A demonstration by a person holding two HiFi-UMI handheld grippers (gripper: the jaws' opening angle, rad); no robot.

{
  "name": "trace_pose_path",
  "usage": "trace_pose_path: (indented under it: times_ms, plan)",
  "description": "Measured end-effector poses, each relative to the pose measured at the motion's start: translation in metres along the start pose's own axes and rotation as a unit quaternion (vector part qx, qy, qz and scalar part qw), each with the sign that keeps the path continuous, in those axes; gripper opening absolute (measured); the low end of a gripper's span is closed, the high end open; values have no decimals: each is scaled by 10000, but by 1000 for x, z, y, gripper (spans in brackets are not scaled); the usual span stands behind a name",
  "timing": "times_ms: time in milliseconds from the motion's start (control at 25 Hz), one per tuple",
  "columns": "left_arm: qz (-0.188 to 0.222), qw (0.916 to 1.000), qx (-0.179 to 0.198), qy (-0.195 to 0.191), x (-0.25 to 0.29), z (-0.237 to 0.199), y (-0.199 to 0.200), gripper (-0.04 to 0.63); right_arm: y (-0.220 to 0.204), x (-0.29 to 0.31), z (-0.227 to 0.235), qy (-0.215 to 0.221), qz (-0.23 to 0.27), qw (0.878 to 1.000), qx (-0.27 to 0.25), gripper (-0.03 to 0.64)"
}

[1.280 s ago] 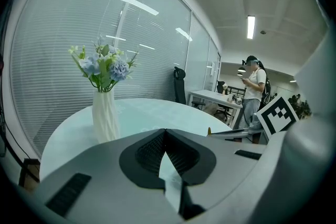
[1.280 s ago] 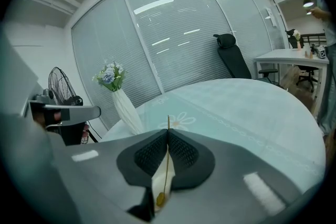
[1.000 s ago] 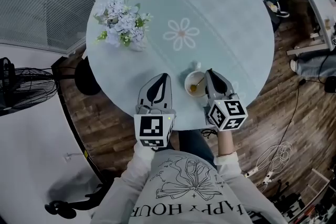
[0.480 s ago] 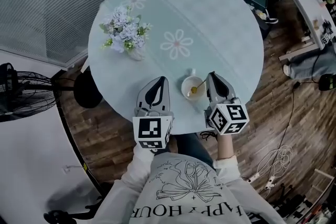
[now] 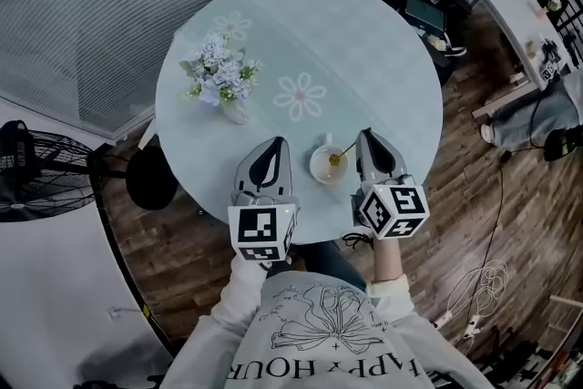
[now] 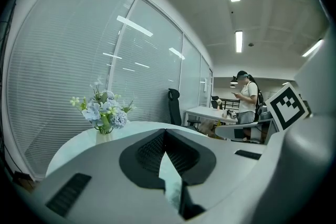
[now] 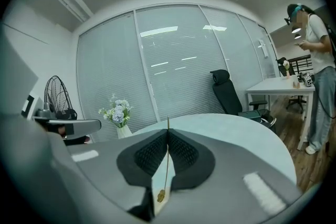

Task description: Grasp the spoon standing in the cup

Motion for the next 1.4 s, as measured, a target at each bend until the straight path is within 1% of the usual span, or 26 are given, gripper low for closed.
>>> trace_pose_path:
  times_ms: [760, 1080, 1400]
  plan:
    - [607, 9980, 80, -147, -17, 7, 41, 5, 55, -19, -17, -138, 592, 9980, -186, 15]
    - [823, 9962, 128, -243, -21, 8, 58, 5, 76, -28, -25, -196, 870, 9958, -186, 15]
    - [973, 9947, 162, -288, -27, 9, 67, 5, 87, -34, -31, -194, 1091, 9938, -132, 15]
Point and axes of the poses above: the fingertips, and each gripper's own axes: x forward along the fingers, z to its right, y out of its top, the point moved 9 cm from there along -x, backward along the fingers, and after that the axes turned 9 degrees about -x, right-handed, at the moved point
